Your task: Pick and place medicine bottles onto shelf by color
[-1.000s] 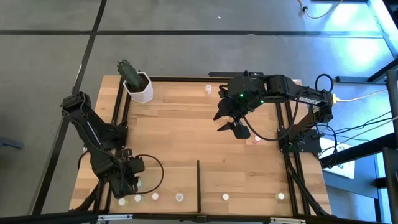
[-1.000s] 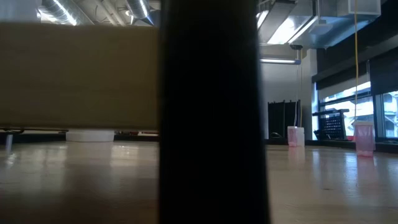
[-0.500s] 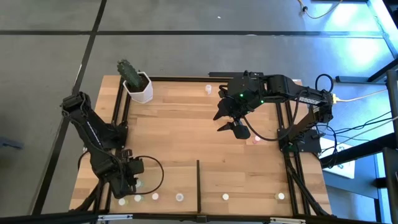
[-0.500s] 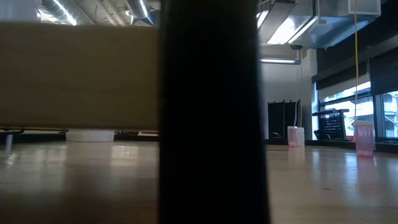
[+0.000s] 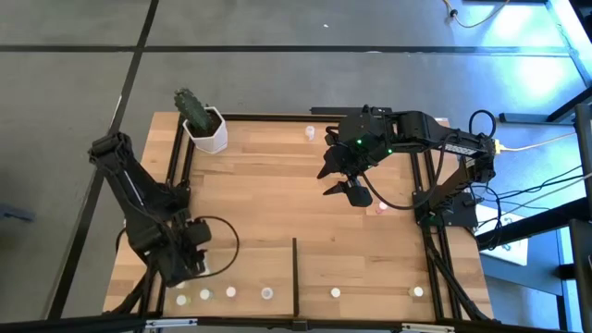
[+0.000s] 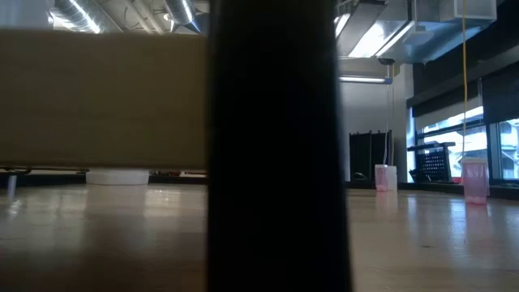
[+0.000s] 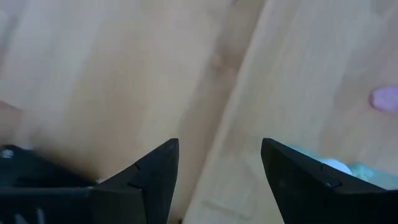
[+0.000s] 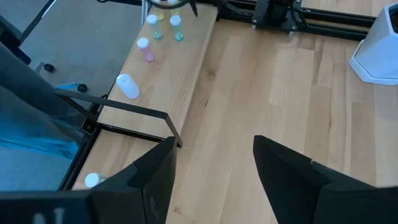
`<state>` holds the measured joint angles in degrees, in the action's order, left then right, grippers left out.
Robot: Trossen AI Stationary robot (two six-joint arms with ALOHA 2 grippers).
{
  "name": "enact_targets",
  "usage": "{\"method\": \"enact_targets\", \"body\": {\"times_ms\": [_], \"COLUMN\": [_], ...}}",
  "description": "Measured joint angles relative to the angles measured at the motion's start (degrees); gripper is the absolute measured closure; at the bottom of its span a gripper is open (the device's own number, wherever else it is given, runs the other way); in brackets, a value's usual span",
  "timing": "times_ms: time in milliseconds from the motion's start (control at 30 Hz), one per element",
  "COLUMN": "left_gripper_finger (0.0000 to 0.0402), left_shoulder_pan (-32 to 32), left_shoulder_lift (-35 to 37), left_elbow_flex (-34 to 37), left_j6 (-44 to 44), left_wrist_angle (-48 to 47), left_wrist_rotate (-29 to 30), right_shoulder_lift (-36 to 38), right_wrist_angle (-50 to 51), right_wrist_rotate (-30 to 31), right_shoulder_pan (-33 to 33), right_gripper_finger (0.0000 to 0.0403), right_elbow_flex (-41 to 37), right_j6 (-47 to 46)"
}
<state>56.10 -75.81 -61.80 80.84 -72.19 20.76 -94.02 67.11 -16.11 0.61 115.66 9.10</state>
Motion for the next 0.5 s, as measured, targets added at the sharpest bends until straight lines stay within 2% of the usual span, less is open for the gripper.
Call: {"method": "enact_targets", "body": {"times_ms": [200,500], "left_gripper_finger": [0.0179,0.0179], "left_shoulder_pan": [-2.49,-6.47], "left_shoulder_lift": [1.27,1.31], "left_elbow_flex": [-1.16,-1.18], "left_j6": [0.00,0.00], "left_wrist_angle": [-1.26,1.52], "left_wrist_rotate": [4.99,9.13], "right_shoulder_lift": [0.00,0.00], "right_wrist_angle": [0.00,-0.38], "right_wrist_rotate": [0.00,-0.02], "right_shoulder_pan": [0.02,-0.01], "right_gripper_finger": [0.0187,0.0187], "right_elbow_flex": [0.00,-0.02], "right_j6": [-0.02,-1.50]}}
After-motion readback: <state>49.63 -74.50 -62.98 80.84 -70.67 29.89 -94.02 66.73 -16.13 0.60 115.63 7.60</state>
